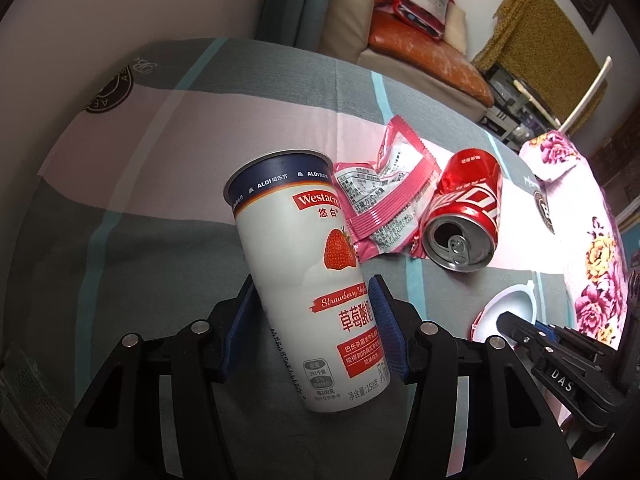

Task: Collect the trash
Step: 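Grasp the white drink cup with the left gripper while the right gripper grasps the yogurt cup rim, then carry the drink cup and yogurt cup over the teal bin and release both, then move both grippers back toward the red can and pink wrappers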

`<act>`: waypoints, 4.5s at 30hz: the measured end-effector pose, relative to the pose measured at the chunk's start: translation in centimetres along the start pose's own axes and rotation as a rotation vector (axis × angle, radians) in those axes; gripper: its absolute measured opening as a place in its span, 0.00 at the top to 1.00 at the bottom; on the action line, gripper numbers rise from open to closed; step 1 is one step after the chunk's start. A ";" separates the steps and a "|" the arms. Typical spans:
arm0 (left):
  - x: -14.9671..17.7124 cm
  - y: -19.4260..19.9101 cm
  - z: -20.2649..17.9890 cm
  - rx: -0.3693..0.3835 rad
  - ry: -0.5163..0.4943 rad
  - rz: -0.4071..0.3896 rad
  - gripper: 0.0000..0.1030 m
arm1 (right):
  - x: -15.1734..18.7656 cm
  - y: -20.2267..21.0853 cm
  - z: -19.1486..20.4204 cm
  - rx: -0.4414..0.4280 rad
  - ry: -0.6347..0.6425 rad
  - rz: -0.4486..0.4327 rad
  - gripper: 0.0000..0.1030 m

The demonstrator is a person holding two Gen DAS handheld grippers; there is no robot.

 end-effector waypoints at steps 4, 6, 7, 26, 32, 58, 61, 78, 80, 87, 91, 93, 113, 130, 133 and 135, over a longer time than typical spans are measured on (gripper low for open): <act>1.7 0.7 -1.5 0.035 -0.042 0.010 0.45 | 1.1 0.9 -0.3 -0.012 -0.011 -0.005 0.88; 2.5 1.0 -2.1 0.050 -0.060 0.016 0.45 | 1.5 1.5 -0.6 -0.018 -0.019 -0.011 0.88; 2.8 1.2 -2.5 0.051 -0.071 0.014 0.45 | 1.7 1.8 -0.7 -0.020 -0.022 -0.014 0.88; 5.2 3.7 -7.6 0.059 -0.173 -0.008 0.46 | 3.8 6.4 -3.5 -0.104 -0.110 -0.090 0.89; 4.1 3.1 -6.7 0.066 -0.164 -0.004 0.51 | 2.6 5.1 -2.7 -0.132 -0.109 -0.084 0.77; 5.4 2.4 -9.1 0.020 -0.293 0.011 0.52 | 1.2 4.8 -3.5 -0.165 -0.127 -0.147 0.92; 5.4 3.2 -10.8 0.024 -0.323 0.001 0.52 | 1.6 6.3 -4.9 -0.170 -0.152 -0.176 0.92; 9.4 4.7 -28.2 0.143 -0.596 0.027 0.52 | 7.3 16.2 -21.6 -0.072 -0.434 -0.396 0.92; 10.2 4.6 -30.5 0.156 -0.632 0.035 0.52 | 8.3 17.2 -23.9 -0.056 -0.472 -0.417 0.92; 12.8 3.9 -38.1 0.186 -0.758 0.051 0.52 | 11.5 19.7 -30.6 0.014 -0.582 -0.462 0.92; 14.0 3.3 -40.8 0.190 -0.812 0.057 0.51 | 12.7 19.4 -32.7 0.032 -0.625 -0.455 0.92; 14.3 2.8 -41.7 0.191 -0.824 0.069 0.51 | 13.0 19.0 -33.2 0.036 -0.637 -0.447 0.92; 13.5 1.2 -39.9 0.158 -0.767 0.088 0.14 | 13.0 17.2 -33.6 0.078 -0.644 -0.385 0.91; 11.1 2.1 -34.3 0.168 -0.663 0.083 0.10 | 10.7 16.3 -29.5 0.084 -0.607 -0.317 0.31; 9.9 2.5 -32.4 0.170 -0.629 0.072 0.10 | 9.8 15.9 -27.8 0.075 -0.587 -0.303 0.28; 8.9 2.8 -30.8 0.165 -0.606 0.059 0.10 | 9.0 15.6 -26.5 0.065 -0.569 -0.288 0.28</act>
Point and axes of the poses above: each gripper's, at about its wrist camera, not at the fingertips, and y roughly against the way its jaws point, z to its left, x to its underside, the point moved 8 cm from there along -y, roughly the way its jaws point, and after that the axes turned 8 degrees about -x, right-handed, at the moved point
